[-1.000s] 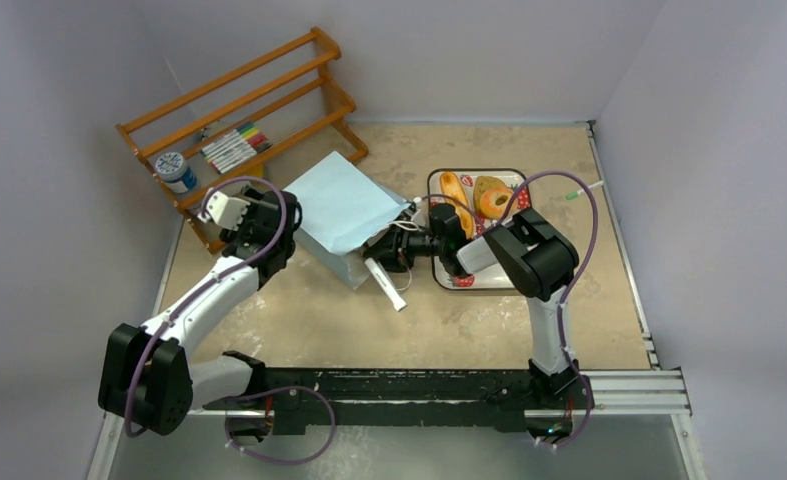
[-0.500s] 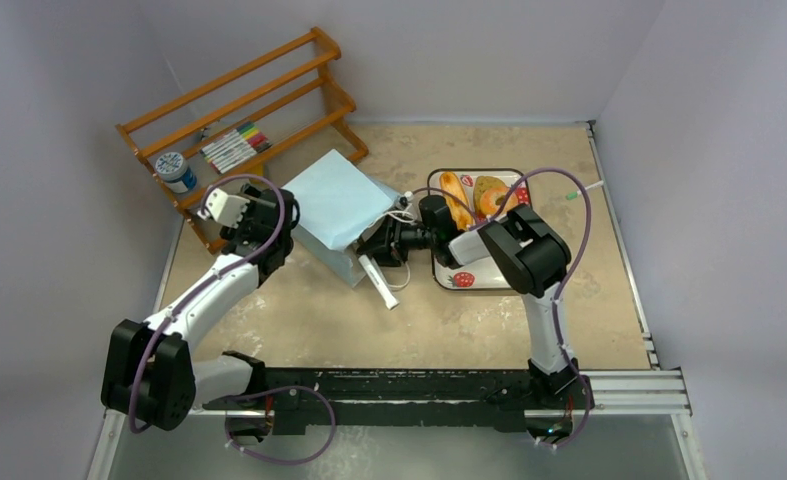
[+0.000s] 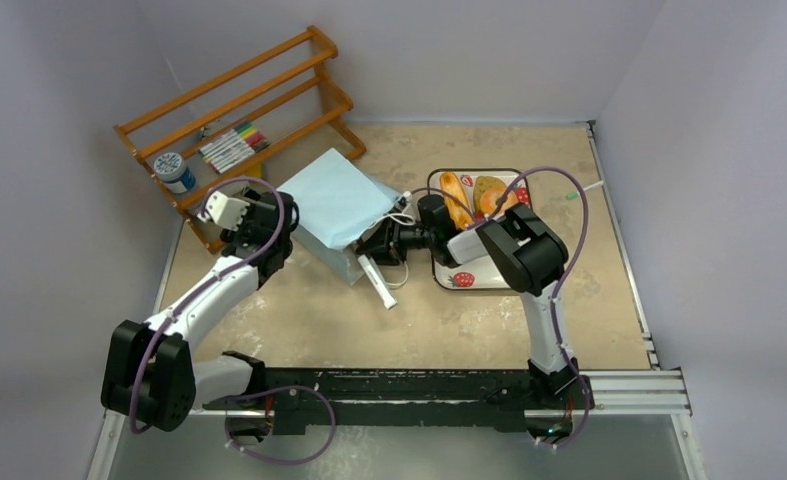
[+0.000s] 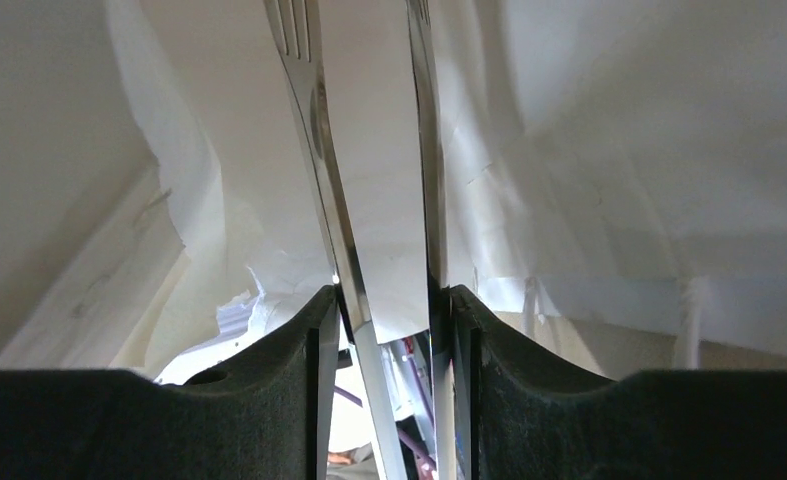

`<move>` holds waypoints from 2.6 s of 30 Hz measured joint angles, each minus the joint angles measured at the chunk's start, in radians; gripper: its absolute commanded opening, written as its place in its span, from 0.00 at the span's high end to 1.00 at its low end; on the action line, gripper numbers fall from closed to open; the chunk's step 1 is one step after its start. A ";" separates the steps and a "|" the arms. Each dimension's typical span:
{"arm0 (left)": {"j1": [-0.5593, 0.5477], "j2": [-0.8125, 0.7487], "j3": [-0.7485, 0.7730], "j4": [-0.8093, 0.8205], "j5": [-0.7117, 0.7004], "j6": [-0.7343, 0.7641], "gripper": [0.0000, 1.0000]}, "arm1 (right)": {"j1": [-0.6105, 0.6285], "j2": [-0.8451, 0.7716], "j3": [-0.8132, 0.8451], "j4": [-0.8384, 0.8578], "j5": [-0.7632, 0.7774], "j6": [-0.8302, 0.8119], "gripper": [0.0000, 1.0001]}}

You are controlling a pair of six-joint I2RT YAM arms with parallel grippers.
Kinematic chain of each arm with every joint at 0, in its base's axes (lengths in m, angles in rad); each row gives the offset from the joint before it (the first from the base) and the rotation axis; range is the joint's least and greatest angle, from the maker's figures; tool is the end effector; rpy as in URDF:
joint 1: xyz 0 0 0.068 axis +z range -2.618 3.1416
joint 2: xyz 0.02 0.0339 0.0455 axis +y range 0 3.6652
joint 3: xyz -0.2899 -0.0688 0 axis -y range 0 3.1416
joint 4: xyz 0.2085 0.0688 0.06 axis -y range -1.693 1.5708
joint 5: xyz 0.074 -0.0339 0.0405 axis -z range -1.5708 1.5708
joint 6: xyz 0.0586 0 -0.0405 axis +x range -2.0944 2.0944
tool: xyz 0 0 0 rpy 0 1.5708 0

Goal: Take the fake bread out of the paper bag
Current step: Take out the fake bread from the paper bag, then place the fake bread in the container.

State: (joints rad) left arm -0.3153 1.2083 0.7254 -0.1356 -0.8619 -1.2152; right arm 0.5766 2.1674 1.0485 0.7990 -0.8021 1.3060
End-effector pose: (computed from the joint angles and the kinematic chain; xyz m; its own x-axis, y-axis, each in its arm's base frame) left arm 0.2240 -0.0263 0.2759 0.1700 -0.6974 -0.6962 -0.6512 0.4508 -0.6105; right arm 0.3432 0.2735 0.1559 -0.9869 0.1586 -0.0303 0.0055 0.2206 0.9753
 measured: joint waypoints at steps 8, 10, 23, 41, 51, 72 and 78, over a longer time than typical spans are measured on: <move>0.000 -0.016 0.000 0.000 0.005 -0.004 0.32 | 0.000 -0.129 -0.095 -0.042 0.059 0.002 1.00; 0.000 -0.026 0.000 0.000 0.006 -0.004 0.32 | 0.000 -0.174 -0.127 -0.057 0.078 0.002 1.00; 0.001 -0.067 0.000 -0.008 0.035 -0.003 0.32 | 0.001 -0.434 -0.320 -0.110 0.190 -0.006 1.00; 0.001 -0.142 -0.001 -0.010 0.077 -0.003 0.32 | 0.061 -0.916 -0.536 -0.383 0.316 -0.040 1.00; 0.001 -0.189 -0.011 -0.007 0.100 -0.003 0.32 | 0.077 -1.313 -0.575 -0.705 0.452 -0.042 1.00; 0.001 -0.347 -0.107 -0.019 0.154 0.034 0.32 | 0.078 -1.667 -0.550 -1.320 0.864 0.098 1.00; 0.001 -0.365 -0.117 -0.024 0.166 0.044 0.32 | 0.078 -1.694 -0.550 -1.360 0.938 0.146 1.00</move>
State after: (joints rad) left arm -0.3145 0.8436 0.6083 -0.1593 -0.6960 -1.1713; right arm 0.6544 0.4736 0.4980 -0.5613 0.1364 1.4521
